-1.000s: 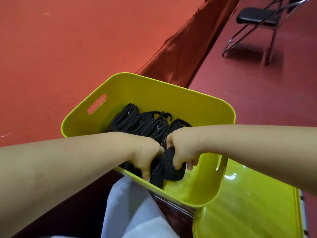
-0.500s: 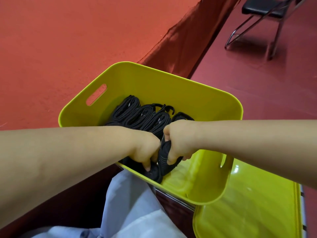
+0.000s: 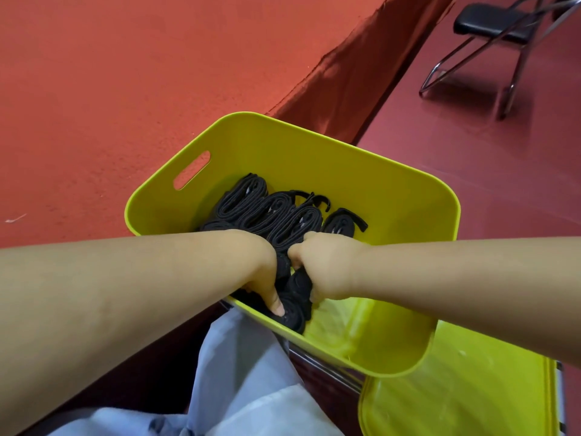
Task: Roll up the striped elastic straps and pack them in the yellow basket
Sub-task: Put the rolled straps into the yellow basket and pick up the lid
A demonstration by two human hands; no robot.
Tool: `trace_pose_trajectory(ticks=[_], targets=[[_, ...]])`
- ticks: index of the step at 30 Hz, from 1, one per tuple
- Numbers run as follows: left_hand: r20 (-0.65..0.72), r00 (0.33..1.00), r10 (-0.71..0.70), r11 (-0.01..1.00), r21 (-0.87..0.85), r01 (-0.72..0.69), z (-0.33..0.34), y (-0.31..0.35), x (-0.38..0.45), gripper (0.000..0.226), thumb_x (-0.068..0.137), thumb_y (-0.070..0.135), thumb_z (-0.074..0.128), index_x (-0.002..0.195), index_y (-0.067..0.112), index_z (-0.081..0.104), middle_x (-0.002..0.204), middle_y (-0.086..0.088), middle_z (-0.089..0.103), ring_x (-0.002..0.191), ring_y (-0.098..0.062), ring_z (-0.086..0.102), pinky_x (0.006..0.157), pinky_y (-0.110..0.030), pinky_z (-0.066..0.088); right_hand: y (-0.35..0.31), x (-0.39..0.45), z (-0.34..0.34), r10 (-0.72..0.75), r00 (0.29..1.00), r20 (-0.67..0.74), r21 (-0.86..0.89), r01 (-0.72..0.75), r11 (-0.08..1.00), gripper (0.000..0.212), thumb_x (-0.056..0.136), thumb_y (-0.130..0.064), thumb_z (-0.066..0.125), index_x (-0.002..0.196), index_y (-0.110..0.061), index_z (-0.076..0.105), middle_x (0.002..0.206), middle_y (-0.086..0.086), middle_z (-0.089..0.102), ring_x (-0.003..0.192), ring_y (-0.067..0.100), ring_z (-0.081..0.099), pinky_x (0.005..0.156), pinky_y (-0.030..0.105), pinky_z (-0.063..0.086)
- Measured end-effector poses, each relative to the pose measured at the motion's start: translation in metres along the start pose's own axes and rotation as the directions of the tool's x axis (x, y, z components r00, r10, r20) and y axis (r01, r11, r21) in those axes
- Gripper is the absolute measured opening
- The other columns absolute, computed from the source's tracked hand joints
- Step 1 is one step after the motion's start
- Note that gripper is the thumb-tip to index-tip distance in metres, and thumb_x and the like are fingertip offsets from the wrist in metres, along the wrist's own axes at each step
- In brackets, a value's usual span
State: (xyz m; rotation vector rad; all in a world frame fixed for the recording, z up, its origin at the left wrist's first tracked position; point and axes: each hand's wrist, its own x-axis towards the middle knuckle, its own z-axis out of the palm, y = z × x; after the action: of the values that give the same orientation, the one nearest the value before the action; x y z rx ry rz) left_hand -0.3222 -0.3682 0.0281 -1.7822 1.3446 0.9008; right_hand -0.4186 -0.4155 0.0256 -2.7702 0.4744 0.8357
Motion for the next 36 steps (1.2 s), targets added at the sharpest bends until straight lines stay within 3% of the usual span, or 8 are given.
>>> trace_pose_trajectory(ticks=[9, 13, 16, 19, 22, 26, 31, 36], targets=[[0.085, 0.996, -0.025, 0.964, -0.261, 0.046, 0.006, -0.005, 0.004, 0.073, 0.084, 0.047, 0.063, 0.142, 0.014, 0.034, 0.129, -0.007, 0.054, 0.088, -0.016, 0.047, 0.079, -0.028, 0.039, 0.001, 0.019, 0.002, -0.127, 0.991, -0.036, -0.04, 0.125, 0.991, 0.06, 0.074, -0.017, 0.078, 0.123, -0.012, 0.044, 0.121, 0.007, 0.055, 0.108, 0.027, 0.055, 0.072, 0.03, 0.04], [0.094, 0.995, -0.019, 0.946, -0.32, 0.048, 0.005, -0.005, 0.004, 0.07, 0.085, 0.043, 0.064, 0.141, 0.016, 0.031, 0.081, -0.001, 0.049, 0.07, -0.014, 0.05, 0.08, -0.028, 0.041, 0.001, 0.021, 0.0, -0.138, 0.99, -0.031, -0.022, 0.137, 0.99, 0.062, 0.072, -0.017, 0.08, 0.121, -0.012, 0.042, 0.113, 0.005, 0.056, 0.101, 0.026, 0.055, 0.068, 0.029, 0.036], [0.053, 0.998, -0.016, 0.952, -0.306, 0.032, 0.0, -0.009, 0.003, 0.038, 0.086, 0.042, 0.062, 0.111, 0.019, 0.046, 0.073, 0.0, 0.048, 0.062, -0.011, 0.048, 0.074, -0.026, 0.043, 0.005, 0.018, -0.004, -0.164, 0.987, -0.006, 0.048, 0.164, 0.985, 0.057, 0.075, -0.018, 0.078, 0.121, -0.013, 0.046, 0.11, -0.001, 0.054, 0.099, 0.021, 0.053, 0.07, 0.026, 0.035], [-0.025, 0.999, -0.036, 0.959, -0.283, 0.028, -0.006, -0.016, -0.002, 0.037, 0.087, 0.045, 0.06, 0.077, 0.011, 0.052, 0.067, 0.001, 0.054, 0.057, -0.01, 0.051, 0.067, -0.025, 0.045, 0.013, 0.011, -0.011, -0.145, 0.987, -0.073, 0.141, 0.154, 0.978, 0.049, 0.076, -0.021, 0.077, 0.118, -0.015, 0.052, 0.118, -0.001, 0.057, 0.101, 0.018, 0.055, 0.077, 0.026, 0.04], [-0.198, 0.979, -0.05, 0.956, -0.293, -0.01, -0.013, -0.021, -0.014, 0.041, 0.087, 0.047, 0.058, 0.069, 0.01, 0.058, 0.062, 0.001, 0.059, 0.055, -0.013, 0.053, 0.058, -0.024, 0.044, 0.018, -0.005, -0.025, -0.084, 0.962, -0.259, 0.294, 0.162, 0.942, 0.039, 0.076, -0.021, 0.077, 0.11, -0.016, 0.059, 0.098, -0.011, 0.06, 0.068, -0.007, 0.05, 0.061, 0.014, 0.035], [-0.463, 0.883, -0.076, 0.899, -0.415, -0.14, -0.019, -0.023, -0.038, 0.034, 0.086, 0.04, 0.06, 0.089, 0.007, 0.069, 0.084, -0.006, 0.072, 0.074, -0.024, 0.067, 0.07, -0.031, 0.051, 0.018, -0.033, -0.039, 0.041, 0.881, -0.472, 0.517, 0.239, 0.822, 0.025, 0.075, -0.016, 0.079, 0.096, -0.016, 0.064, 0.078, -0.018, 0.058, 0.056, -0.018, 0.051, 0.056, 0.003, 0.037], [-0.692, 0.703, -0.164, 0.674, -0.599, -0.432, -0.011, -0.013, -0.072, 0.013, 0.087, 0.027, 0.062, 0.083, 0.015, 0.065, 0.076, -0.001, 0.069, 0.07, -0.02, 0.064, 0.074, -0.031, 0.053, 0.013, -0.072, -0.035, 0.218, 0.733, -0.644, 0.62, 0.334, 0.71, 0.018, 0.076, -0.021, 0.078, 0.082, -0.027, 0.061, 0.077, -0.013, 0.063, 0.055, -0.008, 0.052, 0.056, 0.006, 0.039], [-0.806, 0.527, -0.269, 0.499, -0.585, -0.639, 0.009, 0.015, -0.1, 0.013, 0.087, 0.024, 0.061, 0.075, 0.02, 0.065, 0.078, 0.001, 0.069, 0.07, -0.016, 0.06, 0.068, -0.028, 0.048, 0.005, -0.109, -0.007, 0.471, 0.5, -0.727, 0.685, 0.471, 0.556, 0.014, 0.074, -0.026, 0.077, 0.074, -0.03, 0.064, 0.076, -0.007, 0.066, 0.072, 0.017, 0.061, 0.073, 0.035, 0.05]])
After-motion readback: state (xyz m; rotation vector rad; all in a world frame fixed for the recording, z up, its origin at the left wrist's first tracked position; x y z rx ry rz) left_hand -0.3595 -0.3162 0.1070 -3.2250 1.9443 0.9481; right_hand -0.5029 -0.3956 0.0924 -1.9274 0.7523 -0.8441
